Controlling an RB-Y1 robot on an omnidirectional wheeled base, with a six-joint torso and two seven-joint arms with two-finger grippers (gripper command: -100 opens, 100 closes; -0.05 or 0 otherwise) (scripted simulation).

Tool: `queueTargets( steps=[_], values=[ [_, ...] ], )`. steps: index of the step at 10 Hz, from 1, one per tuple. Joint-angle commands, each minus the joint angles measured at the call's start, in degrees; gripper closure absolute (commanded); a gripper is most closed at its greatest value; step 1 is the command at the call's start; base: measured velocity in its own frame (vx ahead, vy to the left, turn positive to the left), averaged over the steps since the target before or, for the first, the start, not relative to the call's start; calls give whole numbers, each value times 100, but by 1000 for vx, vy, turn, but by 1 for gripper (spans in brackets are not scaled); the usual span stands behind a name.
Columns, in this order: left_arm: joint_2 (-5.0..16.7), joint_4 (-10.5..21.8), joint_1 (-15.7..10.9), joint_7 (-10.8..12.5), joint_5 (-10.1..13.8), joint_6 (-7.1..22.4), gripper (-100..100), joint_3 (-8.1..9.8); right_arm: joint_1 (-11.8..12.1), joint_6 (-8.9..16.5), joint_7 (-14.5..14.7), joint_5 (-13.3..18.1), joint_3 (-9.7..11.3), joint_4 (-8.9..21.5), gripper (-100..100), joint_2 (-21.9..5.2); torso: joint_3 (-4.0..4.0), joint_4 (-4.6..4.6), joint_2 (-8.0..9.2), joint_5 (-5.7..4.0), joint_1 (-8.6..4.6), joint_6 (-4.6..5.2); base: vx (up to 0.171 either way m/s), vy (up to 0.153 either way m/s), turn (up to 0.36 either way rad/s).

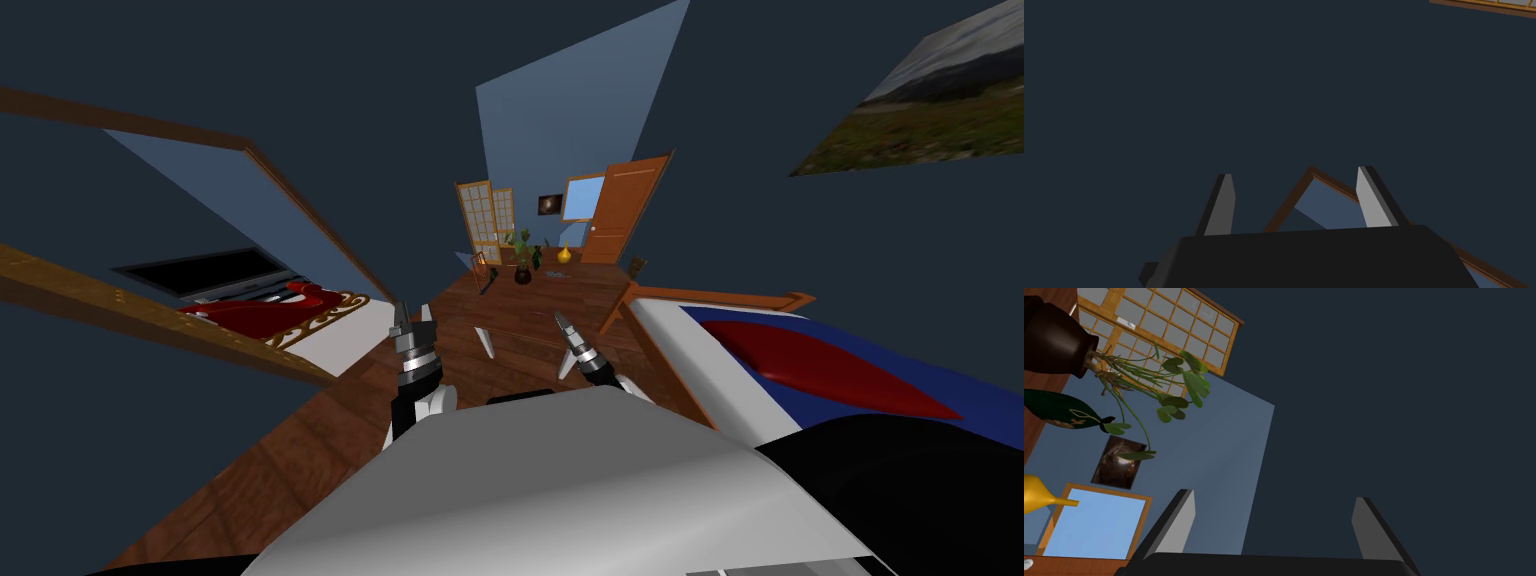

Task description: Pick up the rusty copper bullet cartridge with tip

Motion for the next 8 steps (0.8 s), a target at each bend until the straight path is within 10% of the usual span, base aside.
queueTargets(
  steps=[1,8],
  values=[
    [0,0,0,0,0,0,0,0,-9,12,65,77,193,286,-100,-209,0,0,0,0,0,0,5,11,29],
    [0,0,0,0,0,0,0,0,-9,12,65,77,193,401,-100,-209,-1,0,-1,0,0,0,1,1,4]
  ],
)
